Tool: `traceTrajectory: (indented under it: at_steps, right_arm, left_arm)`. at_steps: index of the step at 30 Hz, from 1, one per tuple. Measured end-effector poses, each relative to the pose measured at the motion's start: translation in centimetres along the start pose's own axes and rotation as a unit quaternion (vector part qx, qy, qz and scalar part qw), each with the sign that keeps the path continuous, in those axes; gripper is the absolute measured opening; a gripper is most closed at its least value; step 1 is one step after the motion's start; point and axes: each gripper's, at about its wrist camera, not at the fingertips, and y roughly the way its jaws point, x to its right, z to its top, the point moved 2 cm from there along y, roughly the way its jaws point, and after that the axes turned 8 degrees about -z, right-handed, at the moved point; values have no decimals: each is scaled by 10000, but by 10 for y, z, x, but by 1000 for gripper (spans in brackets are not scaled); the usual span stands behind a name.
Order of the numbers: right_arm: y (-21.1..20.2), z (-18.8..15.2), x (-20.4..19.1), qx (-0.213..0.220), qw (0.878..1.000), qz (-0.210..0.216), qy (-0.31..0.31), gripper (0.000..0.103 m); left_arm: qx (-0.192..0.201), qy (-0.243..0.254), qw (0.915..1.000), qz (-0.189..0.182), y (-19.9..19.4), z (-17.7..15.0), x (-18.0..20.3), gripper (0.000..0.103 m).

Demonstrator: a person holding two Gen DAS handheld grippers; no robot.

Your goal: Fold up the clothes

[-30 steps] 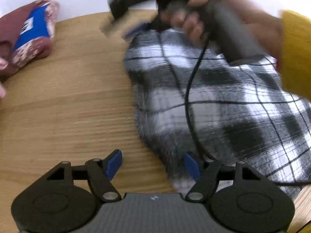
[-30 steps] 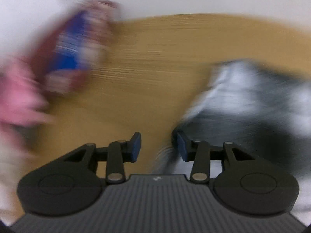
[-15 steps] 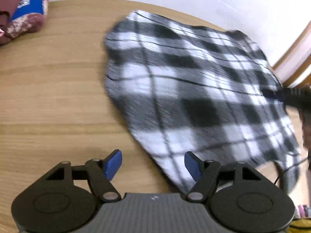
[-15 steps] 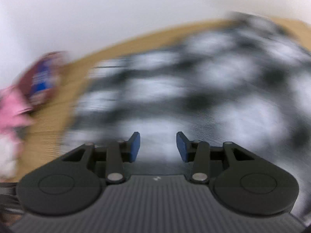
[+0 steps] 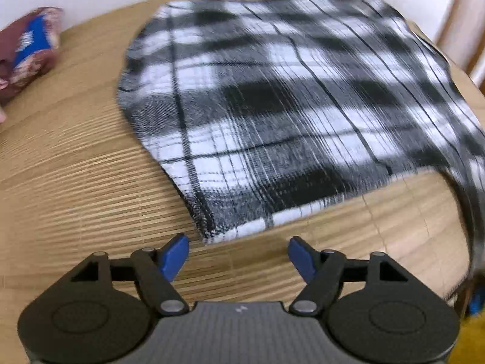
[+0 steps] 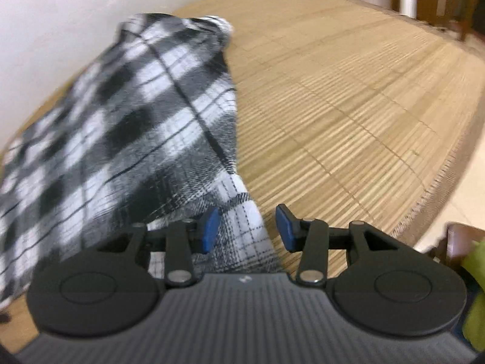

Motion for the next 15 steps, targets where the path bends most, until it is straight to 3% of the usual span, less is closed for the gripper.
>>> traceTrajectory:
  at_steps: [7,11,15]
  right_arm:
    - [2,-2,15,-344,9885,1474,-55,46]
    - [10,0,10,-356,9827,1815,-30,46]
    - [10,-2,22,-547,9777,1962,501,46]
  left_arm:
    - [277,-391,9986,219,6,8,10,84]
    - [310,-956,9949,-82,3,11,1,84]
    - [521,-1589,9852,-386,-13,8,-6,84]
